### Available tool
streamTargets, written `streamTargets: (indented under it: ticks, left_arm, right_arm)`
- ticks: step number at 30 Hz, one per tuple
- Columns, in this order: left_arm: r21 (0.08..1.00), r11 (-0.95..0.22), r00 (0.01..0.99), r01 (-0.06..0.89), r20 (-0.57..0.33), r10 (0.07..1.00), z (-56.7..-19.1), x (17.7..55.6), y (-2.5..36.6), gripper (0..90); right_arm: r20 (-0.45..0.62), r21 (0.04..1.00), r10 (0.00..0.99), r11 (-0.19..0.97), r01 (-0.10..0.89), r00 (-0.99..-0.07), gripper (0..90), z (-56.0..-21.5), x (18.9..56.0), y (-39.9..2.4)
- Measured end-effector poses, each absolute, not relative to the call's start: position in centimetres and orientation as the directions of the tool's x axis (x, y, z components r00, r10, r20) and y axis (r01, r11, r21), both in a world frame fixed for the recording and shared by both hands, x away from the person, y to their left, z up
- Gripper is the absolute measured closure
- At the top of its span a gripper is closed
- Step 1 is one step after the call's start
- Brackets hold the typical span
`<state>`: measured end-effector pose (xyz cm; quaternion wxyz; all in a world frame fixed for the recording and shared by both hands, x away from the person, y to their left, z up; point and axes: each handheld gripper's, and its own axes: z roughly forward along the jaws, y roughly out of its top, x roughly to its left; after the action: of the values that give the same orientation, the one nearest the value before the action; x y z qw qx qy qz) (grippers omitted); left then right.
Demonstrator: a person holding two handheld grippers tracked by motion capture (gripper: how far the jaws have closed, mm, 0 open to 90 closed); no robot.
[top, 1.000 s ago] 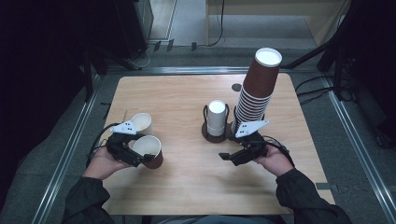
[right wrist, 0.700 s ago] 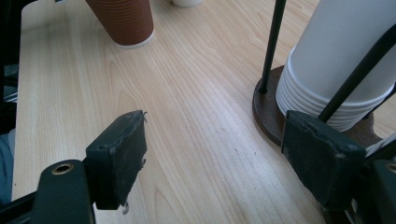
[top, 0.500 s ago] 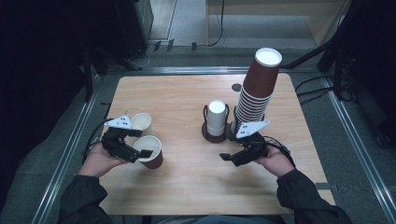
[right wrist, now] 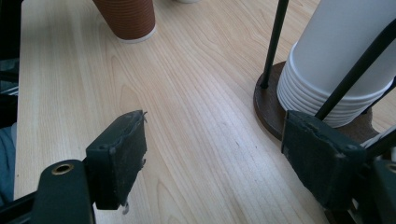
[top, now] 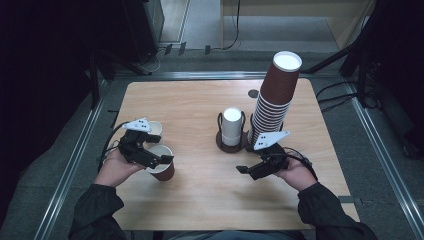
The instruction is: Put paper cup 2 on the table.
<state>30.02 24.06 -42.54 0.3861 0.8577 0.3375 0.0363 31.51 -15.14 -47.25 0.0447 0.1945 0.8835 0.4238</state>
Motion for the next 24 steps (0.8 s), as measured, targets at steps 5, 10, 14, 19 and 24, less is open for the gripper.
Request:
streamTargets:
  ticks: [5, 10, 14, 19, 24]
  left_arm:
    - [0.69, -0.473, 0.775, 0.547, -0.203, 0.599, -42.7, 30.3, 22.9, 3.4]
    - [0.703, -0.467, 0.777, 0.537, -0.196, 0.599, -42.8, 30.4, 21.6, 2.6]
    - [0.704, -0.474, 0.78, 0.529, -0.181, 0.599, -42.9, 30.5, 20.4, 1.8]
    - [0.702, -0.49, 0.778, 0.517, -0.148, 0.61, -43.4, 30.4, 19.0, 1.5]
    - [0.69, -0.509, 0.789, 0.515, -0.149, 0.596, -44.0, 30.5, 17.6, 1.5]
  right_arm:
    - [0.076, 0.768, 0.381, 0.568, 0.298, -0.922, 22.4, -47.2, 31.3, -15.2]
    - [0.074, 0.768, 0.382, 0.567, 0.297, -0.921, 22.5, -47.2, 31.2, -15.3]
    - [0.069, 0.767, 0.383, 0.57, 0.295, -0.921, 22.5, -47.1, 31.1, -15.4]
    - [0.059, 0.767, 0.38, 0.575, 0.286, -0.923, 22.4, -47.1, 31.1, -15.5]
    - [0.052, 0.766, 0.377, 0.579, 0.28, -0.925, 22.4, -47.1, 31.0, -15.5]
